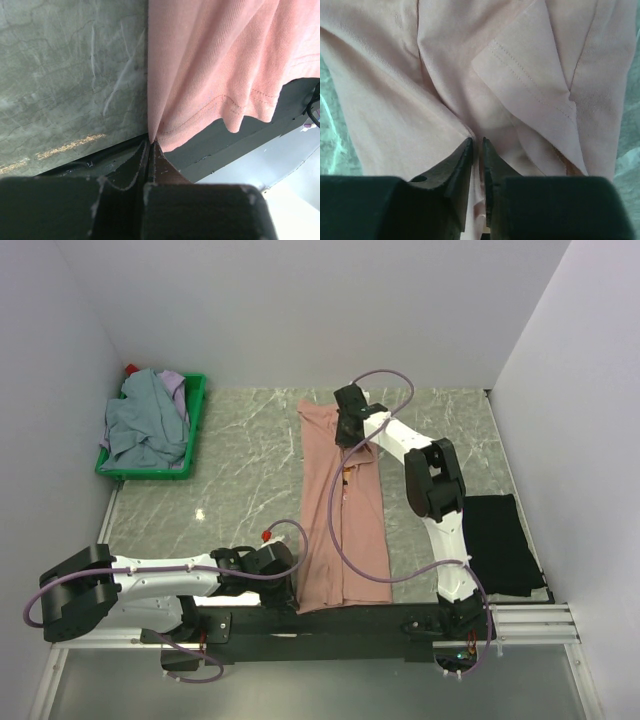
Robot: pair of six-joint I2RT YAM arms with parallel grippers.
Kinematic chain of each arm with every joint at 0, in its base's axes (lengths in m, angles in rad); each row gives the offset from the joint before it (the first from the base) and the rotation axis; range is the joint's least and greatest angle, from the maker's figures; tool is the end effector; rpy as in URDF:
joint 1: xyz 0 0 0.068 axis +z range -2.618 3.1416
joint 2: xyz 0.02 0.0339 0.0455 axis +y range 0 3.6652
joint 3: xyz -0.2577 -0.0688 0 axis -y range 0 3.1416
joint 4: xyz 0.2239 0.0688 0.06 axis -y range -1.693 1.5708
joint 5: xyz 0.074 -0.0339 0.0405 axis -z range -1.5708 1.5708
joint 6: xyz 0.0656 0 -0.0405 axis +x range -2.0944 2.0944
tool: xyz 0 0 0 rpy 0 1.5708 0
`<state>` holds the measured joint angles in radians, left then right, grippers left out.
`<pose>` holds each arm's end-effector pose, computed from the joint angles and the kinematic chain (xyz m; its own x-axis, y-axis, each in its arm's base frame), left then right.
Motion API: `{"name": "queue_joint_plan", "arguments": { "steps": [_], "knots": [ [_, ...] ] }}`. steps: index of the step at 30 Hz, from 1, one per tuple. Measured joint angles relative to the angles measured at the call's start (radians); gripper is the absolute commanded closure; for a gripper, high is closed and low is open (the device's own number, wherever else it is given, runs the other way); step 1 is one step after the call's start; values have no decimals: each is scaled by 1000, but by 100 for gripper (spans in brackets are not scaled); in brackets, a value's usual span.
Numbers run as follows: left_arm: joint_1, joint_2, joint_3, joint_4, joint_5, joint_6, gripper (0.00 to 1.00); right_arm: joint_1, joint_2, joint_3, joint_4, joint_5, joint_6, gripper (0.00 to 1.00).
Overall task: Fold and stack the t-shirts
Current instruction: Fold the tshirt
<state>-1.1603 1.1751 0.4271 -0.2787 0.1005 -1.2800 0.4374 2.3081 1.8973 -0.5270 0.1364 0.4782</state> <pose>0.0729 -0.1839 0.1238 -0.9917 -0.1098 -0.0662 -0.0596 0.8518 -0.5205 0.4610 0.2057 0.1578 -0.8080 0.1255 -0.5757 0.0282 0.9842 0.1749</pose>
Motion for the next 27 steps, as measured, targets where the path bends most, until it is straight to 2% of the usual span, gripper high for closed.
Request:
{"name": "queue_joint_plan", "arguments": {
  "steps": [1, 4, 7, 8, 11, 14, 19, 22, 27],
  "knots": [
    [0, 0, 1, -1, 0, 0, 99, 0, -4, -5, 3, -5, 1, 62],
    [0, 6, 14, -19, -5, 4, 91, 0, -17, -11, 16, -23, -2, 47],
    [0, 8, 42, -45, -20, 13, 75, 0, -52, -37, 32, -43, -5, 44],
    [0, 8, 53, -54, -24, 15, 67, 0, -71, -48, 33, -49, -5, 44],
    [-2, 7, 103, -84, -45, 29, 55, 0, -154, -93, 32, -65, -3, 44],
    [-1, 2, 146, -109, -61, 37, 53, 7, -293, -196, 44, -76, 3, 46],
    [56, -58, 188, -172, -83, 56, 52, 44, -643, -518, 92, -79, 28, 51],
    [139, -106, 189, -196, -92, 76, 51, 115, -861, -747, 97, -85, 56, 52],
    [361, -88, 198, -183, -60, 173, 51, 314, -1093, -1019, 89, -68, 142, 55]
  ]
}}
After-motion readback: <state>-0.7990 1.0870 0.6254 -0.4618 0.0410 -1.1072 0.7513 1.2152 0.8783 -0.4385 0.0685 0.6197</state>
